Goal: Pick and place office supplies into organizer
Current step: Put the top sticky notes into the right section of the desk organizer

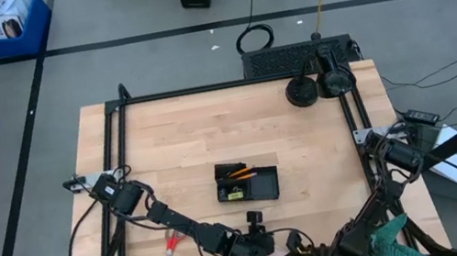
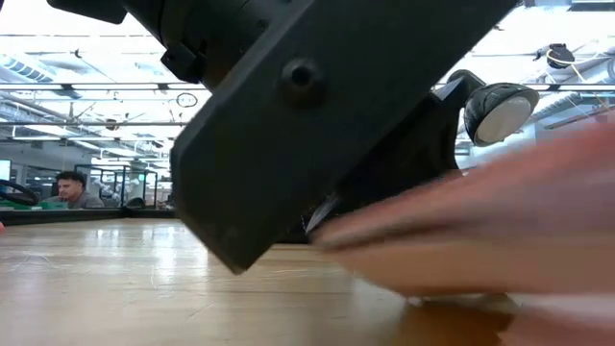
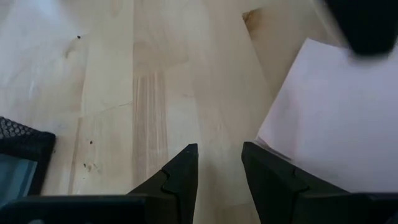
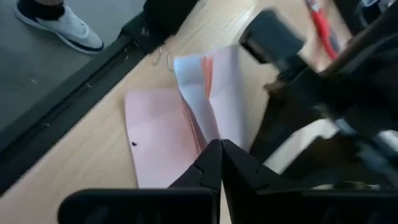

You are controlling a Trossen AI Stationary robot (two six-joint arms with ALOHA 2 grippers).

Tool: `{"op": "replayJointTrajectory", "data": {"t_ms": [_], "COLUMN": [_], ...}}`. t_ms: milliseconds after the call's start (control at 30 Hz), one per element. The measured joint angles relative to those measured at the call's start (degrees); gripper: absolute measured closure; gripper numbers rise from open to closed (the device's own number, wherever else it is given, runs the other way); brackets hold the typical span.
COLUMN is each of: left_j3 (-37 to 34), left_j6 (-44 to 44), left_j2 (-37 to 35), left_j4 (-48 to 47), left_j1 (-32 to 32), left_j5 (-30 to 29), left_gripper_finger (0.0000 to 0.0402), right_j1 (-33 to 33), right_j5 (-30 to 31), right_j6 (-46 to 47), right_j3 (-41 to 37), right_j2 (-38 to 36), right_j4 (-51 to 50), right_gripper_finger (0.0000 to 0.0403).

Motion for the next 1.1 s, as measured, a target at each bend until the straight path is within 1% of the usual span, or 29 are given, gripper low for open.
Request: {"op": "replayJointTrajectory", "data": {"t_ms": [133, 200, 333, 467, 633, 700, 833, 933, 1100], "left_j3": [0.00, 0.00, 0.00, 0.00, -0.11, -0.21, -0.35, -0.24, -0.26], "left_j6": [3.48, 4.74, 6.12, 5.93, 3.32, 1.90, -1.98, -5.32, -9.37], "left_j2": [0.00, 0.00, 0.00, -0.53, -2.90, -4.12, -5.86, -6.73, -6.88], "left_j4": [0.02, 0.02, -0.24, -3.81, -11.94, -16.12, -21.19, -23.33, -27.06], "left_j1": [0.02, 0.04, 0.04, -0.07, 0.02, 0.09, 0.11, 0.11, -0.27], "left_j5": [-0.36, -0.60, -1.45, -3.10, -5.88, -6.18, -7.99, -8.57, -8.24], "left_gripper_finger": [0.0266, 0.0266, 0.0266, 0.0266, 0.0266, 0.0266, 0.0266, 0.0266, 0.0266], "right_j1": [1.09, 1.62, 2.27, 2.64, 2.96, 2.98, 2.94, 2.66, 1.17], "right_j5": [2.11, 3.55, 4.14, 4.39, 6.93, 8.56, 10.82, 13.14, 16.28], "right_j6": [2.82, 4.28, 6.62, 11.16, 15.33, 15.86, 15.64, 15.37, 18.43], "right_j3": [6.30, 8.61, 10.73, 11.75, 13.29, 14.22, 16.57, 18.52, 20.38], "right_j2": [-0.02, -0.03, -0.07, -0.07, -0.07, -0.04, -0.04, -0.04, -0.04], "right_j4": [-12.15, -16.48, -21.98, -28.79, -36.33, -38.56, -41.34, -44.19, -51.17], "right_gripper_finger": [0.0402, 0.0402, 0.0403, 0.0403, 0.0403, 0.0403, 0.0403, 0.0403, 0.0403]}}
